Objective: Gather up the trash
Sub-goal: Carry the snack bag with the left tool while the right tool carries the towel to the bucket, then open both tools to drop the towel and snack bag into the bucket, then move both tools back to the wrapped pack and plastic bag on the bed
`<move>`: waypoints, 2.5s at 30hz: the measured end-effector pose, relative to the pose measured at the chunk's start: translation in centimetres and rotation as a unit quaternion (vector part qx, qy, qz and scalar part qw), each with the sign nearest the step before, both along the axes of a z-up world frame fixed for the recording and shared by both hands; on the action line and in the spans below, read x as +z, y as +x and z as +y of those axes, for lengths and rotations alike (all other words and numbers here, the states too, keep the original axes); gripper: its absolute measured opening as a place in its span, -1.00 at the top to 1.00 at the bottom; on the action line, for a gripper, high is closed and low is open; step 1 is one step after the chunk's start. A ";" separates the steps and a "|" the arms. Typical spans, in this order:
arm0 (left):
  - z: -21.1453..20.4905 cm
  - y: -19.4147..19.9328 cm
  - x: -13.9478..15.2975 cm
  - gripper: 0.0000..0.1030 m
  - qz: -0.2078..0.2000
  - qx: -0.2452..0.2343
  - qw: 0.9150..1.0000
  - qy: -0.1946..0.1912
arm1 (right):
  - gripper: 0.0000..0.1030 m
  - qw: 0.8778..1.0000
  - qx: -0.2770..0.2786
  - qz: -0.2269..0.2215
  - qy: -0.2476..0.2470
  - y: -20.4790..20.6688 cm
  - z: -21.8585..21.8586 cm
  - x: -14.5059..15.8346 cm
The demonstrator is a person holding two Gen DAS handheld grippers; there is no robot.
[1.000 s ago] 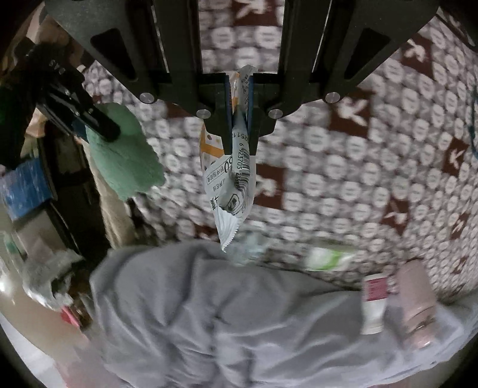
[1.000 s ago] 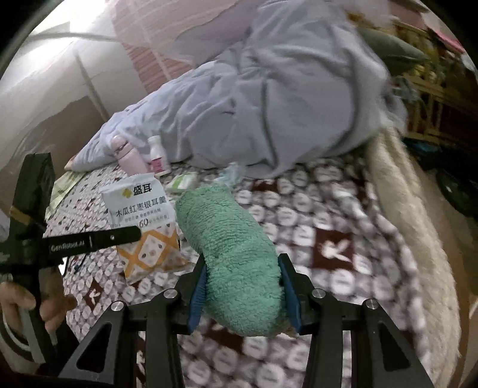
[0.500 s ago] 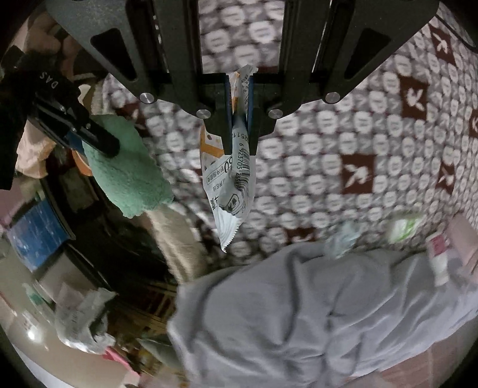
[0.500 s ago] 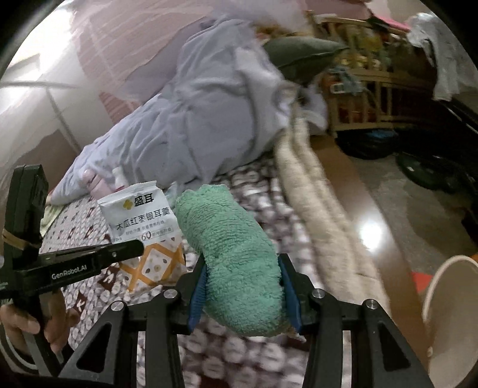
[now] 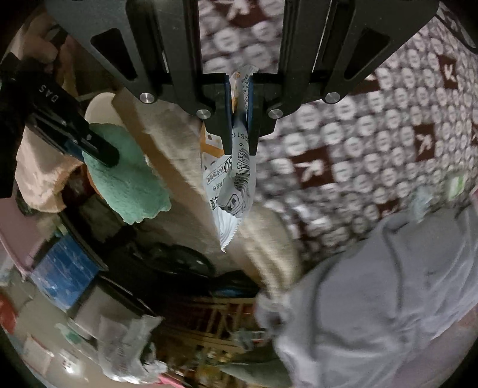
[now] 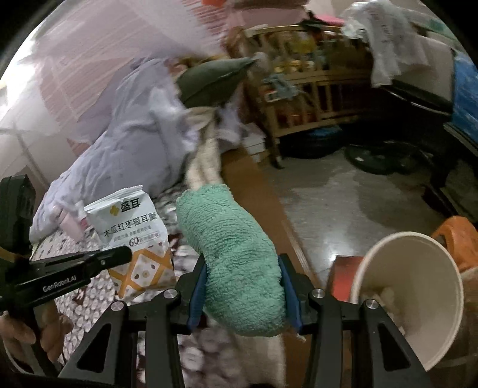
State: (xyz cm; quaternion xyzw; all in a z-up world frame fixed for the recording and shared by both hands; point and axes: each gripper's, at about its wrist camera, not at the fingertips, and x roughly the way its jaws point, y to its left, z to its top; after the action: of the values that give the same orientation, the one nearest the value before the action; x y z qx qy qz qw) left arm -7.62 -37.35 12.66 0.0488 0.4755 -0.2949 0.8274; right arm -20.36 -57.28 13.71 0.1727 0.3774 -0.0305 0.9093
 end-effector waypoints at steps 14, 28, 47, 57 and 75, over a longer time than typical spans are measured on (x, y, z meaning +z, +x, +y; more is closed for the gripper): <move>-6.7 -0.6 1.1 0.88 -0.030 -0.048 0.998 0.006 | 0.15 0.995 -0.102 0.023 0.002 -4.5 -8.9 -1.6; -11.2 -1.6 2.8 0.93 0.018 -0.110 0.992 -0.055 | 0.15 0.987 -0.156 0.031 0.008 -6.3 -13.4 -2.6; -19.7 -3.6 -4.2 -0.11 0.098 -0.168 0.978 -0.079 | 0.05 0.967 -0.237 0.088 0.022 -7.9 -18.1 -6.9; -13.2 -1.6 -3.5 -0.11 0.029 -0.086 0.995 -0.034 | 0.05 0.978 -0.187 0.091 0.017 -5.5 -14.4 -6.8; 6.3 3.1 -3.6 -0.11 -0.030 0.089 0.995 0.028 | -0.10 0.999 -0.001 0.047 -0.027 3.0 2.0 -2.1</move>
State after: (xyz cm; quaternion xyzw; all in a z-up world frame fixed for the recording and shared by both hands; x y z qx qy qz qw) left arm -4.53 -31.01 9.03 0.0384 0.4611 -0.2053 0.8624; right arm -17.32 -55.28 11.63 0.1472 0.4186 -0.0492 0.8948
